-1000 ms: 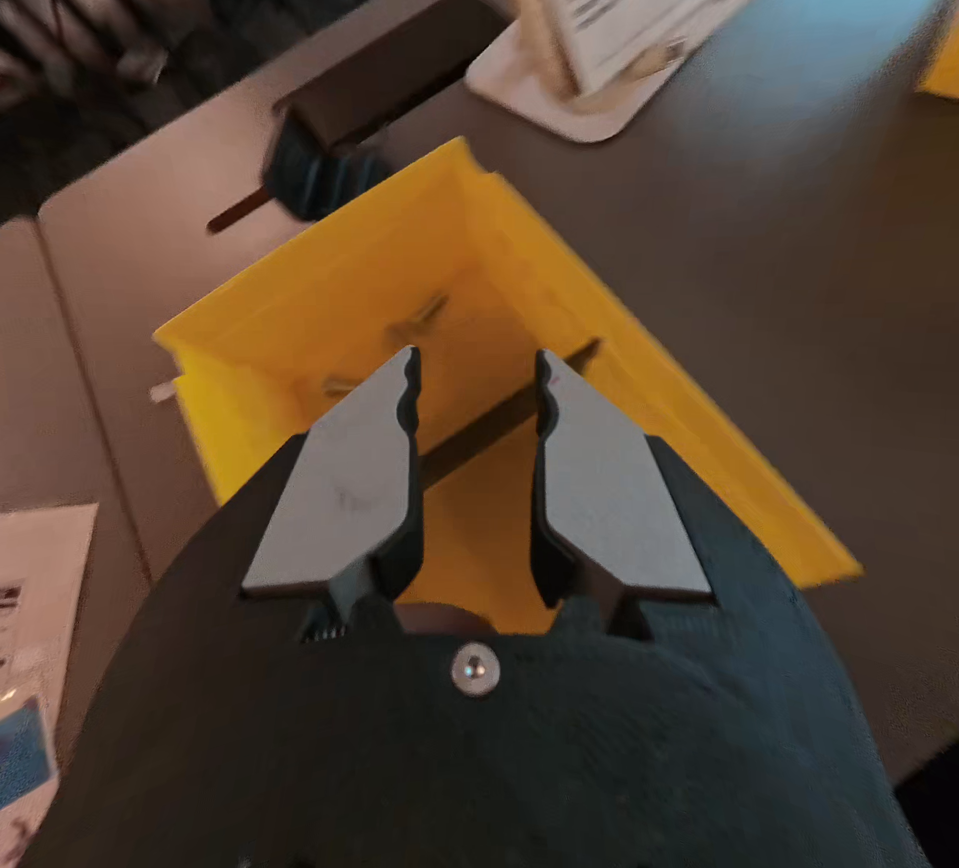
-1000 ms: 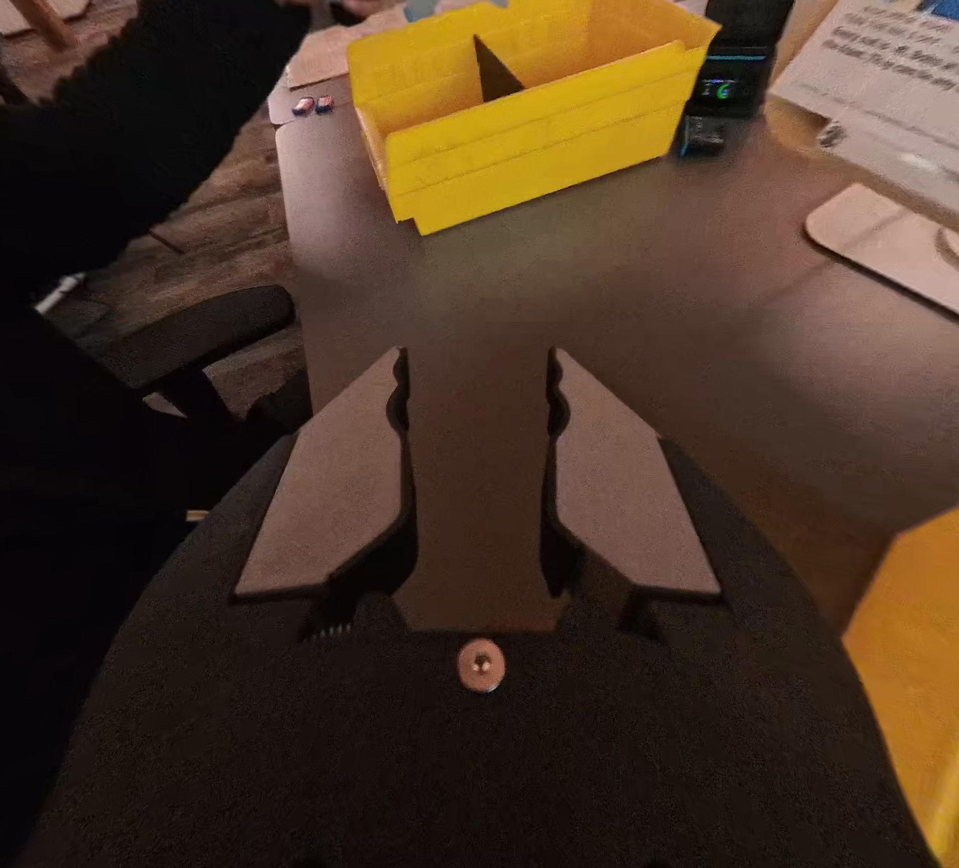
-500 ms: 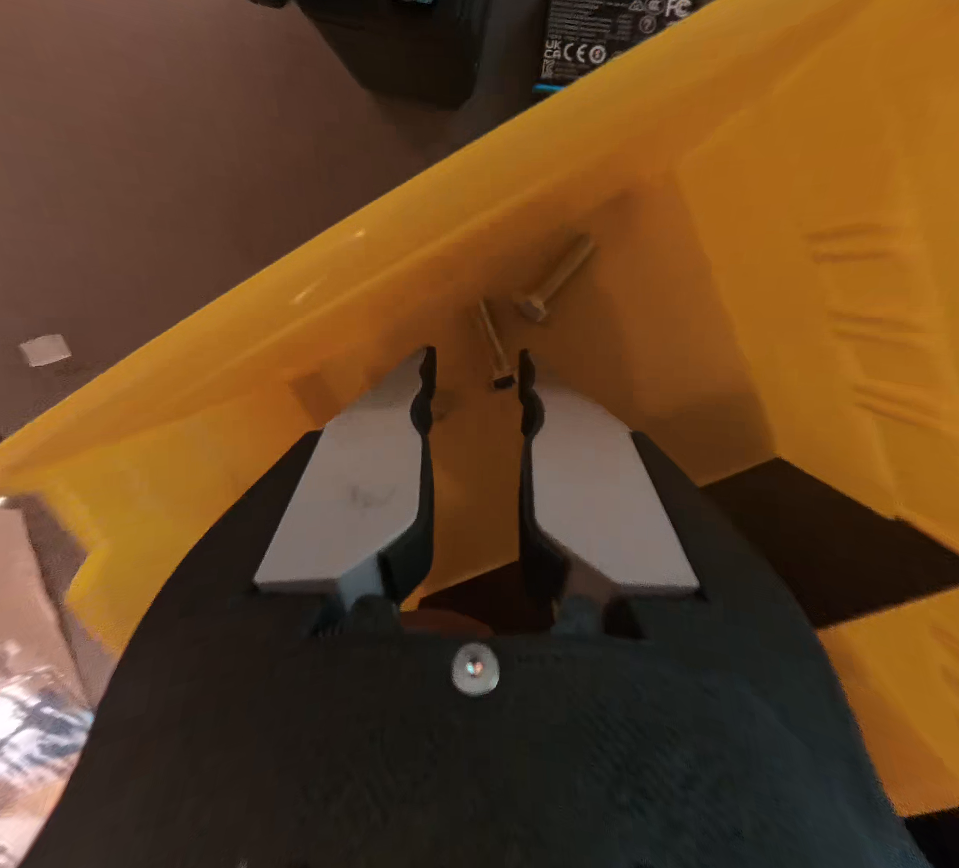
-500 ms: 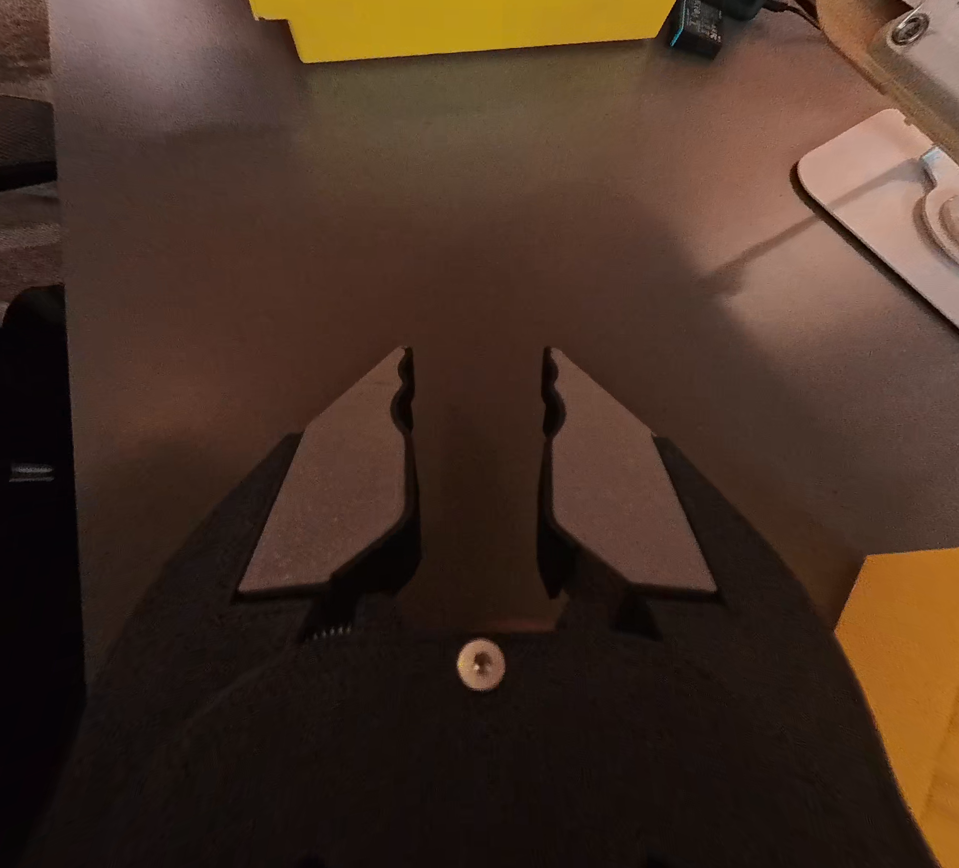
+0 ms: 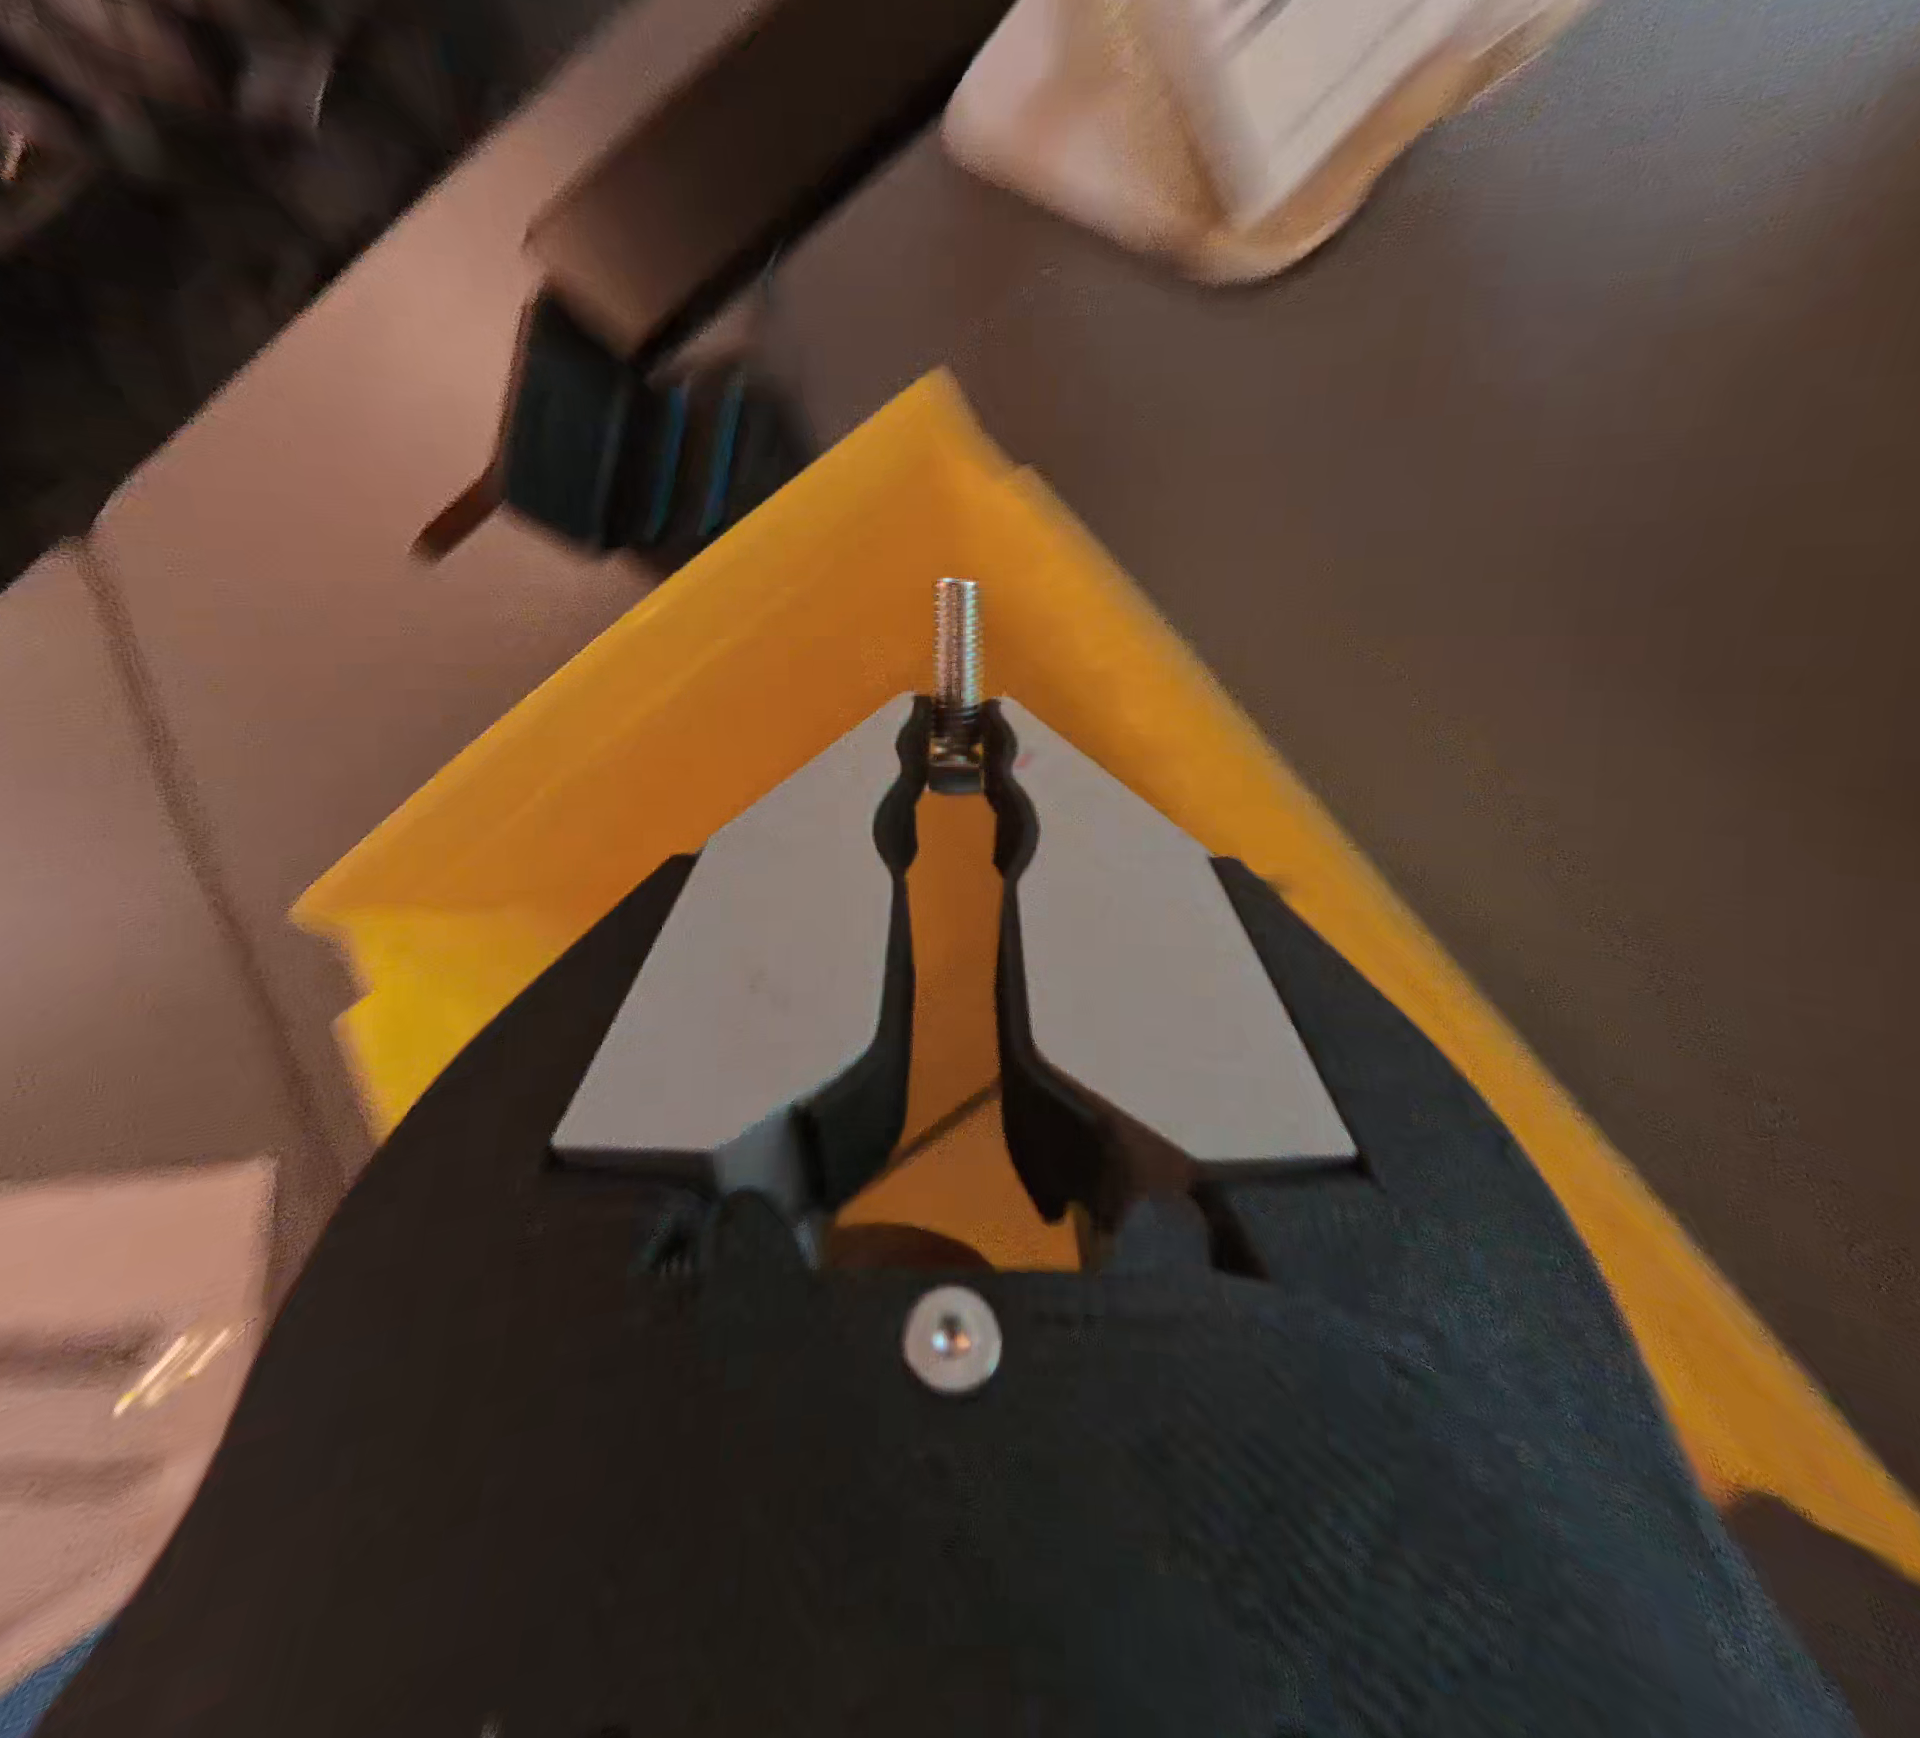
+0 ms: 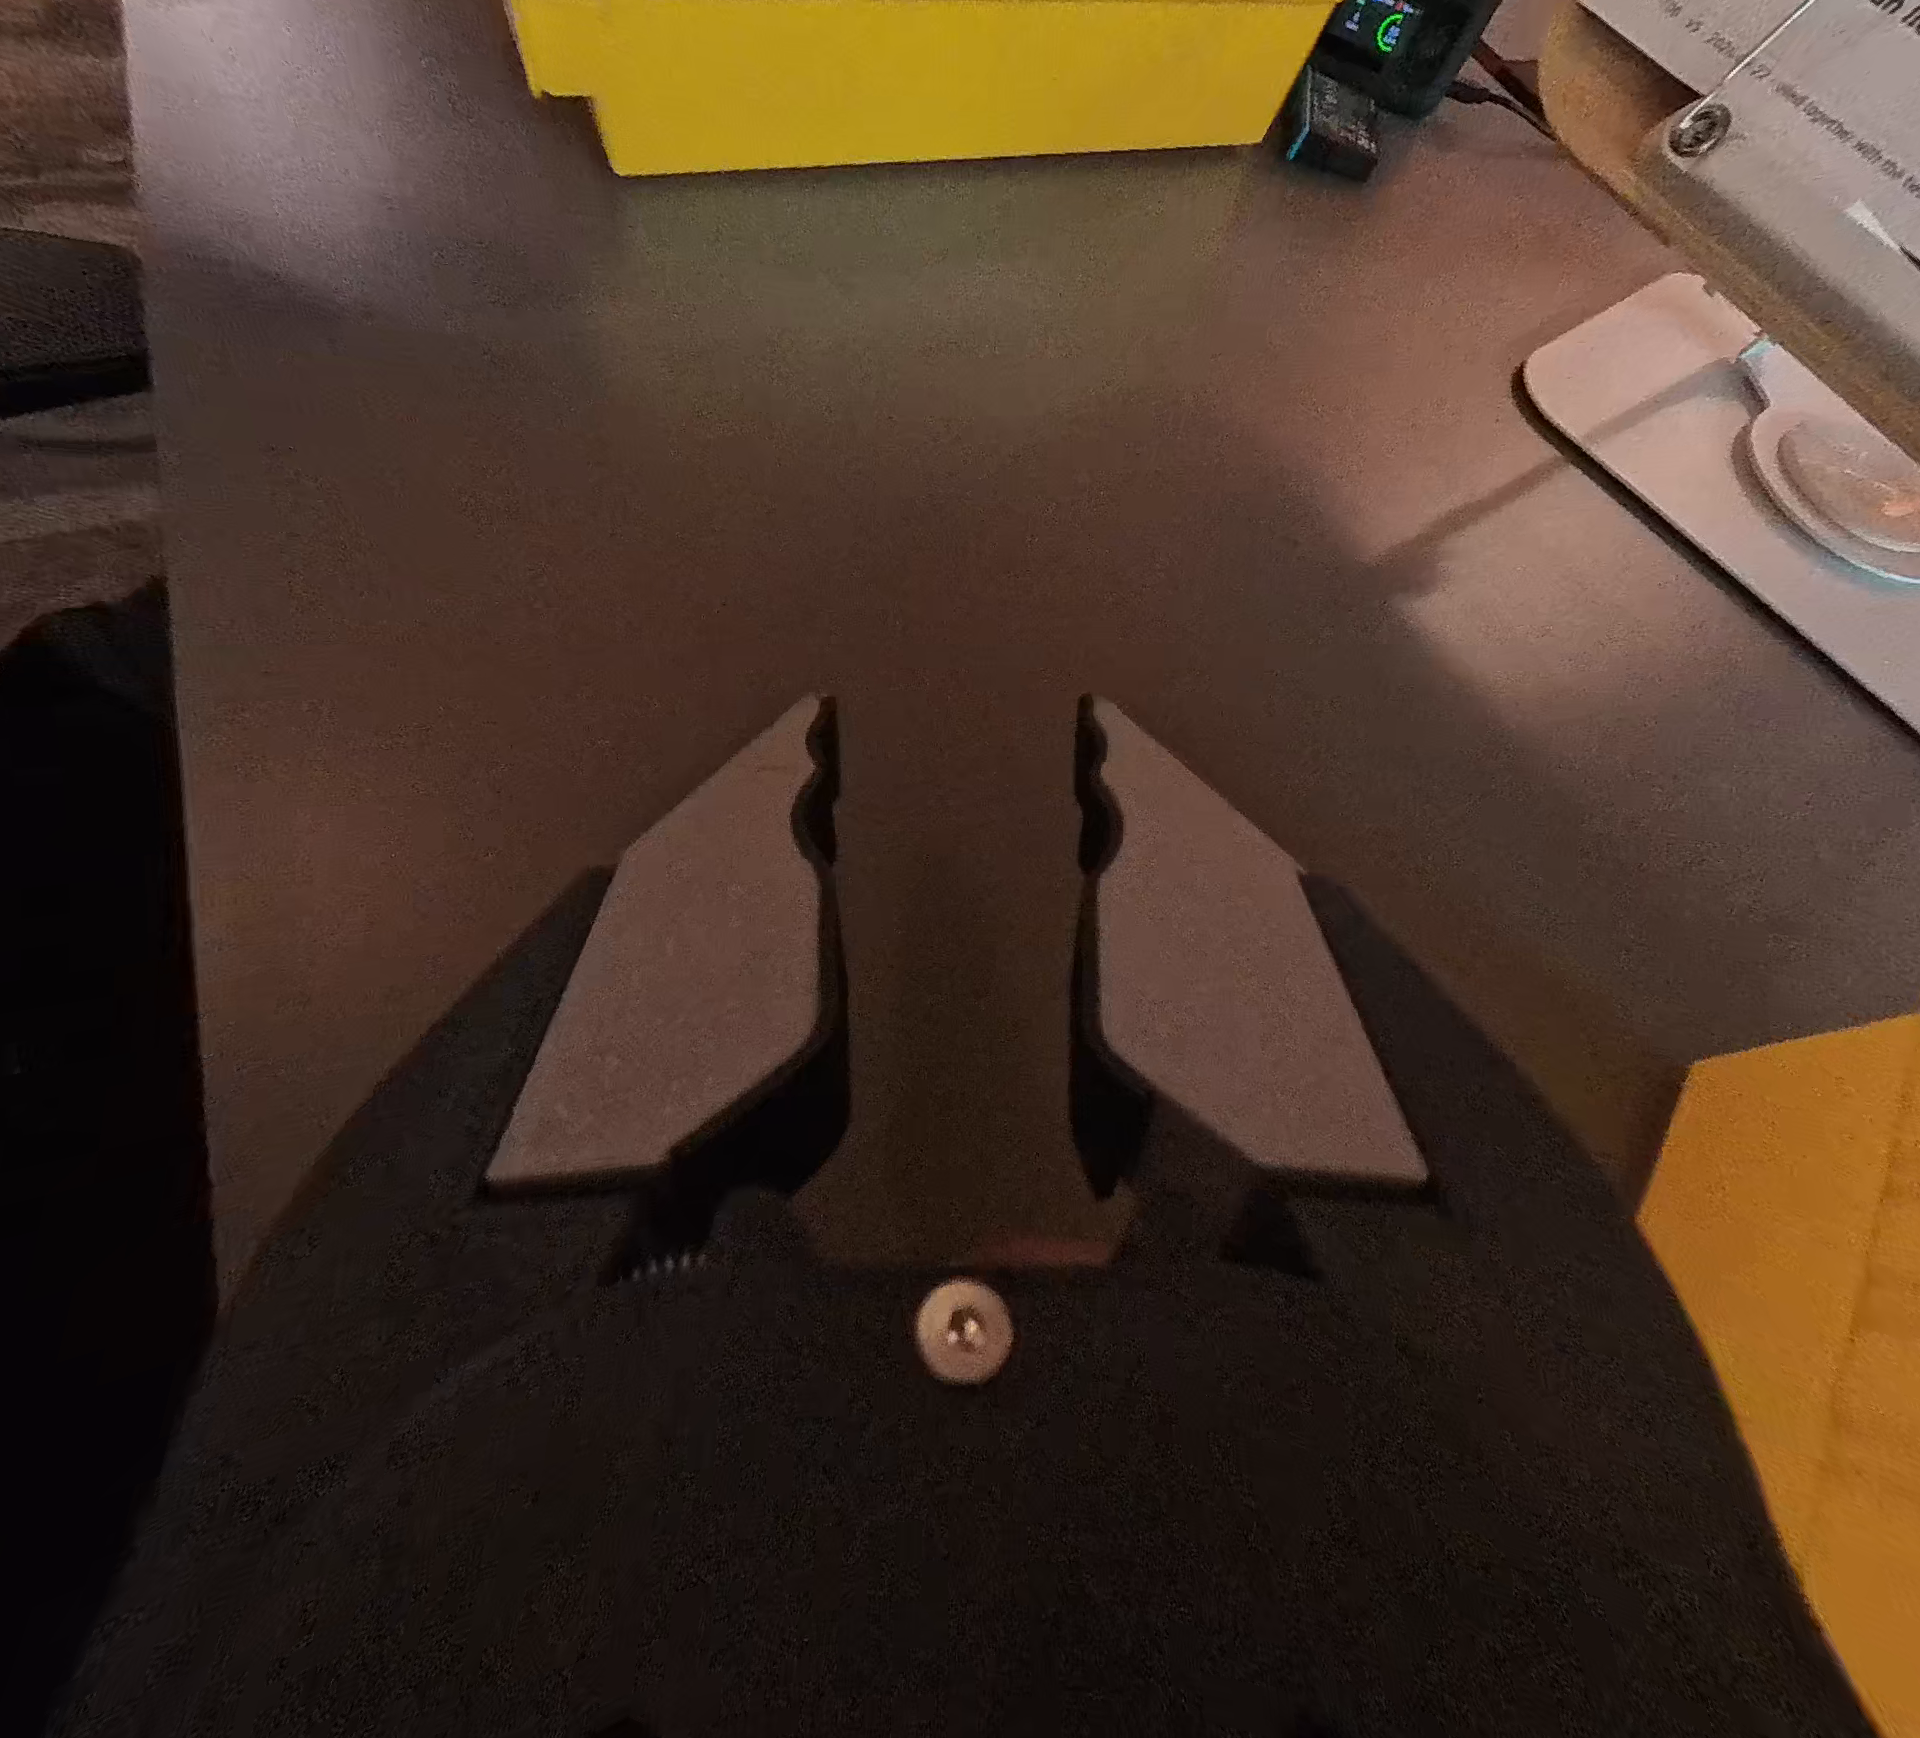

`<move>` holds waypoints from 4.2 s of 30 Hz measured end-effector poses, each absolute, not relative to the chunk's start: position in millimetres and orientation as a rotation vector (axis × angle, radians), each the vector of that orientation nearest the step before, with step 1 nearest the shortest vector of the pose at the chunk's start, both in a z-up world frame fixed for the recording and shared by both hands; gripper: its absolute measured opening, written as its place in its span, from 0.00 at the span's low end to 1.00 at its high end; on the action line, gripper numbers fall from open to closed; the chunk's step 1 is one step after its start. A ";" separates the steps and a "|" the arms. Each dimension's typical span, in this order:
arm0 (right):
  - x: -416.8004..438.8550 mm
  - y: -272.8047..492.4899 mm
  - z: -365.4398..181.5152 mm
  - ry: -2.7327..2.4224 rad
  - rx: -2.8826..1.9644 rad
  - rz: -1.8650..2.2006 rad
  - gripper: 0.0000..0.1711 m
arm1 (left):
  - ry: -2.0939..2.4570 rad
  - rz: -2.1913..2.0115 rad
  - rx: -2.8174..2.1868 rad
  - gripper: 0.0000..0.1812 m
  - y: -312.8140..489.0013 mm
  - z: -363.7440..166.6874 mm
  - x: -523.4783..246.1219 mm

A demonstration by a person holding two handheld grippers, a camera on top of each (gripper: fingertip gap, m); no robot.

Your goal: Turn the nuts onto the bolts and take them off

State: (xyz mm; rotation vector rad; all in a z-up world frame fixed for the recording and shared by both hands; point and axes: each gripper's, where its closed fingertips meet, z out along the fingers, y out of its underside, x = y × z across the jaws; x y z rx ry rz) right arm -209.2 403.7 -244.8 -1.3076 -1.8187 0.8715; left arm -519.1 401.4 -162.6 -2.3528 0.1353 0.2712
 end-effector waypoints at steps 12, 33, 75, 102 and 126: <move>-218.9 352.0 -129.3 -1.513 -1.254 1.646 0.18 | 0.436 -0.535 -1.699 0.04 349.8 -129.9 -230.2; -241.0 378.2 -178.8 -1.573 -1.346 1.405 0.04 | 0.242 -0.638 -1.835 0.12 364.6 -174.5 -246.6; -231.1 394.1 -242.9 -1.732 -1.483 1.240 0.18 | 0.483 -0.199 -2.773 0.17 242.4 -251.7 -458.1; -221.1 396.4 -242.6 -1.726 -1.370 1.029 0.14 | 0.402 0.127 -2.929 0.00 252.5 -273.0 -482.0; -214.1 401.2 -239.2 -1.683 -1.406 1.093 0.14 | 0.385 0.020 -2.973 0.02 262.6 -289.0 -484.1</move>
